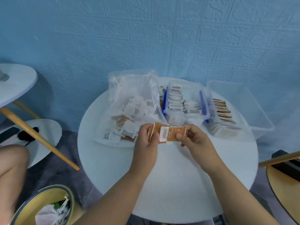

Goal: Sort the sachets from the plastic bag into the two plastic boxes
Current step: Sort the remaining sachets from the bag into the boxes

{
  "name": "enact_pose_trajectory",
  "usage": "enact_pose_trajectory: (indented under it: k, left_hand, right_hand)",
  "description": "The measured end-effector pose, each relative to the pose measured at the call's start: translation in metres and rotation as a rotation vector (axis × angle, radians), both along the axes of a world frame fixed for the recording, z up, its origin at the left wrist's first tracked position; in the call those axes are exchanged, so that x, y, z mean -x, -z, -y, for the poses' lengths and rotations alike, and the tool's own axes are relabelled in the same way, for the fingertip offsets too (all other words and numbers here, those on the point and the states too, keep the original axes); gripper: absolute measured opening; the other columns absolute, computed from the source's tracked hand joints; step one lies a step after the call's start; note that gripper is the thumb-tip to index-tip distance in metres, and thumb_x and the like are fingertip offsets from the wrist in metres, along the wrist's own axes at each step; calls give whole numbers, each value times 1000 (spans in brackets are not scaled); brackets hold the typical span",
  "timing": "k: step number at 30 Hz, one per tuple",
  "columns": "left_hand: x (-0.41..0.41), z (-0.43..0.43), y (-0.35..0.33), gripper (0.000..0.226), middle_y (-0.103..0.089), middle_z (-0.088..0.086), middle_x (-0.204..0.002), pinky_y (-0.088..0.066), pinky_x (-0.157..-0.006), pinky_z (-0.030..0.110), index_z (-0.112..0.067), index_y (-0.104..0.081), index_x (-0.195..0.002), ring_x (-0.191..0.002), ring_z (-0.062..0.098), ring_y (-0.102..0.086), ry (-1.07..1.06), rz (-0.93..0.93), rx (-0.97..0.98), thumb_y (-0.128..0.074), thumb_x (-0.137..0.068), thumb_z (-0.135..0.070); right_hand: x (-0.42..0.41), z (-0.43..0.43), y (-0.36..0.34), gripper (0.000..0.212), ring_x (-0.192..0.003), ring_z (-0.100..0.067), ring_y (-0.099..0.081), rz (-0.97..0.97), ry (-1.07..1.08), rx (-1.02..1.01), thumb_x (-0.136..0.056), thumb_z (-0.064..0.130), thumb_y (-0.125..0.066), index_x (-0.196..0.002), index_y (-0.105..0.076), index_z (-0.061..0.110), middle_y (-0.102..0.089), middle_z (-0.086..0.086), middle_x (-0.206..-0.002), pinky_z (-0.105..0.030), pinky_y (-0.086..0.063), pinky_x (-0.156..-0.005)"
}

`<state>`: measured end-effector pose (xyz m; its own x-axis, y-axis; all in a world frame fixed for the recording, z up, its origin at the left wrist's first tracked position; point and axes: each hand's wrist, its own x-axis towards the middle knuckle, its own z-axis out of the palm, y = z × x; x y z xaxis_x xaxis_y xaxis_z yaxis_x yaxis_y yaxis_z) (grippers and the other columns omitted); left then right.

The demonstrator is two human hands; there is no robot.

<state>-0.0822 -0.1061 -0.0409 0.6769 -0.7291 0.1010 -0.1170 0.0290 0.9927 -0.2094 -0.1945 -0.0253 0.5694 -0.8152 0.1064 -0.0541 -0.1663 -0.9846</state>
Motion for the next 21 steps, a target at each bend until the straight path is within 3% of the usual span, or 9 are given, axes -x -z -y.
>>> enact_pose_trajectory:
  k: [2,4,6,8,11,14,17,21]
  left_hand:
    - [14,7,6,20,-63,-9,-99,-48,-92,47,-42,-55,-96,-101,20,-60,119,-10,-36,-47,-80,-33]
    - [22,8,9,23,-62,-12,-100,-46,-93,29,-43,-54,-96,-100,10,-58,213,1,-82,-45,-90,-23]
    - [26,5,4,32,-58,-16,-99,-39,-81,8,-40,-50,-96,-91,-7,-54,304,39,-98,-40,-96,-9]
    - [27,3,2,32,-56,-19,-98,-35,-74,3,-40,-47,-97,-86,-14,-50,366,85,-125,-38,-97,-9]
    - [28,2,5,16,-58,-15,-97,-41,-76,15,-40,-48,-100,-86,-7,-54,353,199,-141,-50,-87,-30]
    - [25,2,12,40,-59,-10,-101,-49,-81,24,-43,-46,-105,-94,9,-60,233,296,-113,-67,-75,-26]
    - [20,-1,14,62,-57,-12,-106,-50,-84,26,-50,-42,-110,-97,9,-60,216,375,-145,-71,-76,-8]
    - [20,-6,15,50,-57,-10,-110,-51,-85,35,-44,-49,-114,-100,10,-60,192,460,-122,-67,-74,-19]
  right_hand:
    - [11,1,11,10,-76,-4,-60,-18,71,-20,-86,9,-61,-91,-63,17,-70,6,-85,-14,-46,-68]
    - [18,2,19,14,-81,-7,-64,-8,104,-46,-87,6,-60,-96,-64,16,-72,4,-89,-14,-47,-71]
    - [22,3,22,15,-84,-14,-65,-5,113,-29,-86,3,-60,-95,-64,14,-71,-2,-90,-24,-50,-77]
    - [22,2,23,14,-81,-18,-64,-7,123,4,-86,0,-60,-89,-63,14,-70,-4,-86,-33,-49,-79]
    - [21,-2,26,21,-72,-12,-62,-20,145,82,-84,1,-63,-81,-60,22,-68,5,-76,-33,-48,-73]
    - [22,-5,27,27,-70,-8,-60,-45,133,158,-80,2,-67,-80,-57,27,-66,12,-78,-30,-50,-70]
    - [23,-7,27,35,-78,-5,-60,-68,68,216,-79,2,-68,-92,-55,32,-63,18,-86,-25,-52,-74]
    - [24,-4,34,45,-99,-6,-57,-124,-76,386,-83,15,-63,-119,-48,36,-58,15,-110,-20,-48,-85]
